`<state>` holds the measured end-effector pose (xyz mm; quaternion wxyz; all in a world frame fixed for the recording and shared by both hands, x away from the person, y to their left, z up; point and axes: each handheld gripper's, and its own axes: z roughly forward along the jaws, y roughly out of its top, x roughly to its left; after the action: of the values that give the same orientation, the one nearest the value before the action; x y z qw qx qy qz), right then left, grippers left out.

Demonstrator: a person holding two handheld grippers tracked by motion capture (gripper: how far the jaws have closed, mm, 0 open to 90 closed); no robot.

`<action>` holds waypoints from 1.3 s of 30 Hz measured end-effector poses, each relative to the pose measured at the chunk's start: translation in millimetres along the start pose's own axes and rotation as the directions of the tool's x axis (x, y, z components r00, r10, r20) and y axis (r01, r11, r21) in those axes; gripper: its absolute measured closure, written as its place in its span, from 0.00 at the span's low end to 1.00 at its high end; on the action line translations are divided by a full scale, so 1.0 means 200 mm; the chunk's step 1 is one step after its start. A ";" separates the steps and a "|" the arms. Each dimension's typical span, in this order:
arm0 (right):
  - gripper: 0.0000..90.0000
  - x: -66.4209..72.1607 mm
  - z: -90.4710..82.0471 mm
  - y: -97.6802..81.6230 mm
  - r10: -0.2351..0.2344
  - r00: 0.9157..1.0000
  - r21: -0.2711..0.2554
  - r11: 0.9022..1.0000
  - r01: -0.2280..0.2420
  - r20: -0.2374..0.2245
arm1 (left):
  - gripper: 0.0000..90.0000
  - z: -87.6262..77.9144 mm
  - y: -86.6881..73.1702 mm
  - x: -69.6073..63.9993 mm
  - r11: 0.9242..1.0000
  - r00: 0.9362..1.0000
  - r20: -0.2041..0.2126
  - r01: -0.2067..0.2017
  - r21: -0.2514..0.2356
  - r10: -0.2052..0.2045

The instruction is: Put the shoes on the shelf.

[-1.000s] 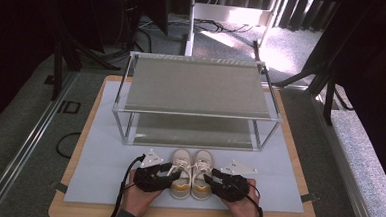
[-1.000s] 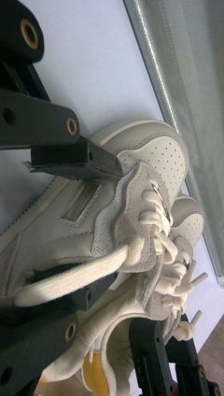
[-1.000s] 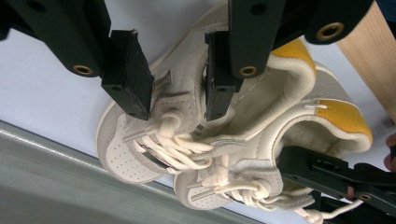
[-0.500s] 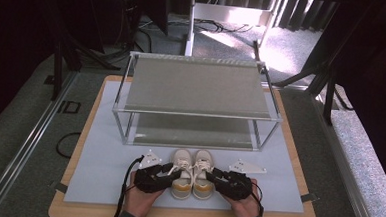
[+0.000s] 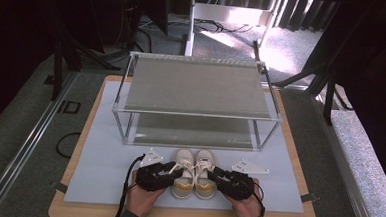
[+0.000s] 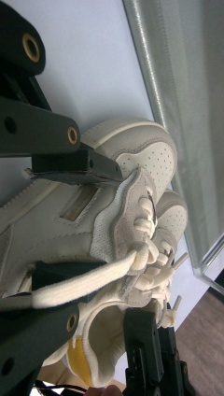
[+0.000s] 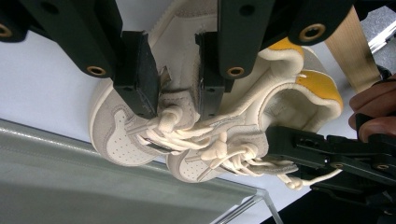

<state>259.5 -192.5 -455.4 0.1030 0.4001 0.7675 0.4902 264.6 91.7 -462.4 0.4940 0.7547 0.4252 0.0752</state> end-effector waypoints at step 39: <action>0.77 -0.08 -0.03 0.13 0.008 1.000 -0.073 0.997 -0.008 0.002 | 0.63 0.05 0.15 0.01 0.998 0.999 0.002 0.032 -0.059 -0.032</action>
<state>280.8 -203.2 -433.9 0.1164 0.3997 0.7475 0.5177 287.3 81.9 -443.8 0.5177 0.7328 0.4344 0.0793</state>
